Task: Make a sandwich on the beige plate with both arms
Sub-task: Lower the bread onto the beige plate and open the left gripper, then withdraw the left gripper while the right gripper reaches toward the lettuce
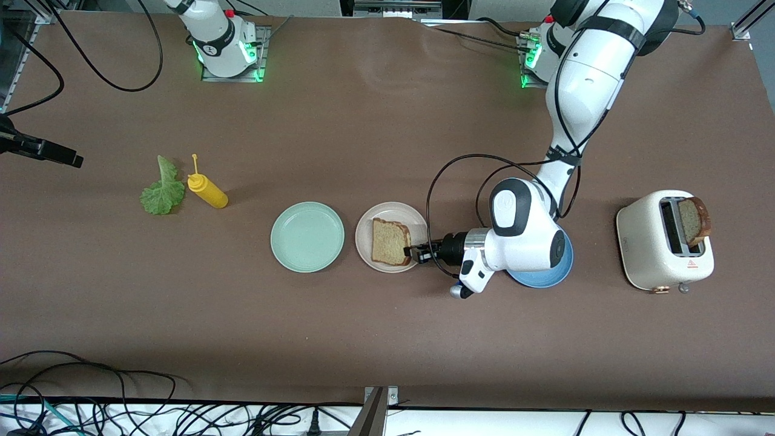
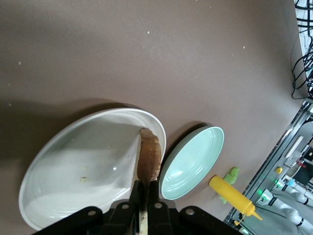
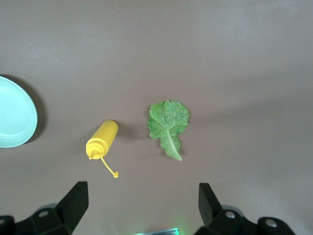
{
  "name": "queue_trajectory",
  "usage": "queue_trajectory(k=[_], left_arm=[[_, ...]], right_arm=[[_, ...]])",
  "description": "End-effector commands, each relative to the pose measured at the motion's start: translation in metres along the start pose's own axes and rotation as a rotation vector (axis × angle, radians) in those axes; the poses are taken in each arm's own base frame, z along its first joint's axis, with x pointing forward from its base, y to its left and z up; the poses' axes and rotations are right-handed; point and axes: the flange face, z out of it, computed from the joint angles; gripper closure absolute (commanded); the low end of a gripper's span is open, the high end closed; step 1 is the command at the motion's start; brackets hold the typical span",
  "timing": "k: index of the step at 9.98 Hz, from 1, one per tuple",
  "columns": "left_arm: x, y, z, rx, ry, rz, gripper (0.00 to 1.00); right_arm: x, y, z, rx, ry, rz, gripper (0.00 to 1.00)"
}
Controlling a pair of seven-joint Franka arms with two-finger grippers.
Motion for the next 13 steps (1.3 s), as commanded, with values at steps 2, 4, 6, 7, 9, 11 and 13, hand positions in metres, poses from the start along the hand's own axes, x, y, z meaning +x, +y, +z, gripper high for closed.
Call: queue_trajectory(k=[2,4,6,7,9,11,13], left_arm=[[0.015,-0.011,-0.004,-0.011,0.021,0.073,0.9],[0.024,-0.024,-0.012,0.009,0.039,0.065,0.0],[0.04,-0.064,-0.021,0.055,0.06,0.012,0.0],[0.047,-0.086,-0.026,0.078,0.068,-0.021,0.0],[0.05,-0.091,-0.034,0.087,0.083,-0.039,0.0],[0.054,-0.093,-0.048,0.093,0.097,-0.049,0.0],[0.05,-0.078,-0.052,0.117,0.108,-0.02,0.0]], right_arm=[[-0.005,0.004,-0.005,-0.009,0.003,-0.001,0.0],[-0.005,0.004,-0.005,-0.009,0.003,0.0,0.0],[-0.005,0.004,-0.005,-0.009,0.003,0.0,0.0],[-0.005,0.004,-0.005,-0.011,0.003,0.0,0.0],[-0.005,0.004,-0.005,-0.011,0.003,-0.001,0.0],[-0.005,0.004,-0.005,-0.009,0.003,0.0,0.0],[-0.005,0.004,-0.005,-0.011,0.003,0.0,0.0]])
